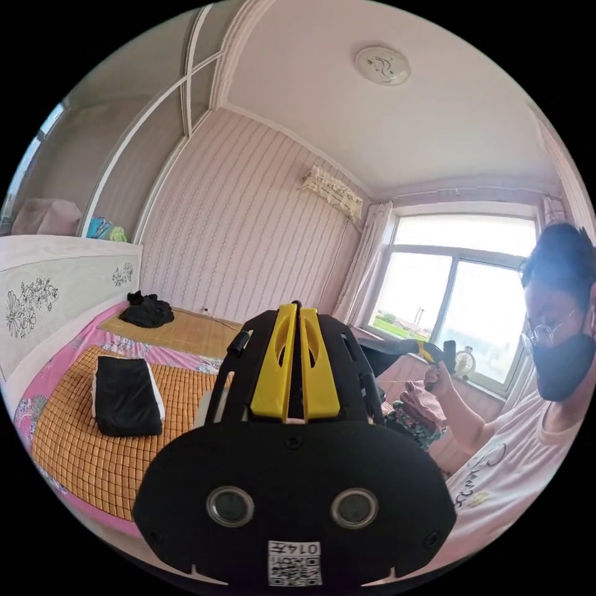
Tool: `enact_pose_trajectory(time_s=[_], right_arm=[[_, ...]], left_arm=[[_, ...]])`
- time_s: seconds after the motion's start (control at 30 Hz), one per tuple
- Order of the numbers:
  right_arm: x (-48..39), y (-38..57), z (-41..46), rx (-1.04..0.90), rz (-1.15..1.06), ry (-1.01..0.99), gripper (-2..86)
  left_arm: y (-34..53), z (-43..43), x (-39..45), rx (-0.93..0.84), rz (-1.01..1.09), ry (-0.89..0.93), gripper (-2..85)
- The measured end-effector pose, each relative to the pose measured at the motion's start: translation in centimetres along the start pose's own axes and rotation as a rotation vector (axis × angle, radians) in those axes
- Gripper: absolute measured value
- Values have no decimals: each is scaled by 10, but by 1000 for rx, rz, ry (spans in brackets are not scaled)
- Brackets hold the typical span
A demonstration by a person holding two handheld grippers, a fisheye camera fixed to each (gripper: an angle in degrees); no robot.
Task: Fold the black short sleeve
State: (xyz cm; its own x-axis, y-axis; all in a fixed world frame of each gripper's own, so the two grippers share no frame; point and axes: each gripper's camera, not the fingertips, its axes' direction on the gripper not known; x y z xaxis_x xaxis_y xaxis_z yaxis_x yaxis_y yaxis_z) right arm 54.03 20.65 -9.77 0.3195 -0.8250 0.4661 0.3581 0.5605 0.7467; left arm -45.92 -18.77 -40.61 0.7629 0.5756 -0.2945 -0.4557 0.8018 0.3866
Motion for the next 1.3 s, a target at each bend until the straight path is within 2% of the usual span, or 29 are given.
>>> enact_pose_trajectory(time_s=[0.17, 0.33, 0.43, 0.53, 0.6, 0.67, 0.77, 0.87, 0.97, 1.03, 1.13, 1.3], right_arm=[[-63, -38, -48, 126, -205, -91, 1], [-90, -71, -51, 75, -257, 35, 1], [-54, -77, -28, -25, -140, 82, 1], [22, -63, 20, -271, 57, 221, 1], [98, -28, 64, -431, 298, 353, 1], [136, -6, 86, -467, 421, 371, 1], [156, -21, 88, -276, 491, 305, 1], [131, -70, 81, -88, 311, 285, 2], [107, -91, 85, -39, 132, 284, 2], [105, -83, 93, -71, 86, 278, 3], [129, -40, 113, -187, 141, 319, 3], [211, 99, 147, -431, 495, 361, 3]], left_arm=[[-40, -49, 37, 200, 46, 140, -10], [-75, -38, 55, 177, 90, 78, -9], [-78, 6, 36, 53, 9, 30, -10], [-59, 82, 6, -179, -50, -134, -9], [-23, 151, -22, -380, -161, -253, -10], [-6, 188, -36, -451, -233, -301, -10], [-29, 208, -29, -338, -240, -284, -10], [-70, 206, -8, -184, -163, -244, -10], [-77, 211, 0, -180, -109, -227, -10], [-60, 219, -4, -228, -97, -255, -10], [-8, 243, -23, -414, -140, -296, -10], [124, 283, -61, -747, -208, -318, -10]])
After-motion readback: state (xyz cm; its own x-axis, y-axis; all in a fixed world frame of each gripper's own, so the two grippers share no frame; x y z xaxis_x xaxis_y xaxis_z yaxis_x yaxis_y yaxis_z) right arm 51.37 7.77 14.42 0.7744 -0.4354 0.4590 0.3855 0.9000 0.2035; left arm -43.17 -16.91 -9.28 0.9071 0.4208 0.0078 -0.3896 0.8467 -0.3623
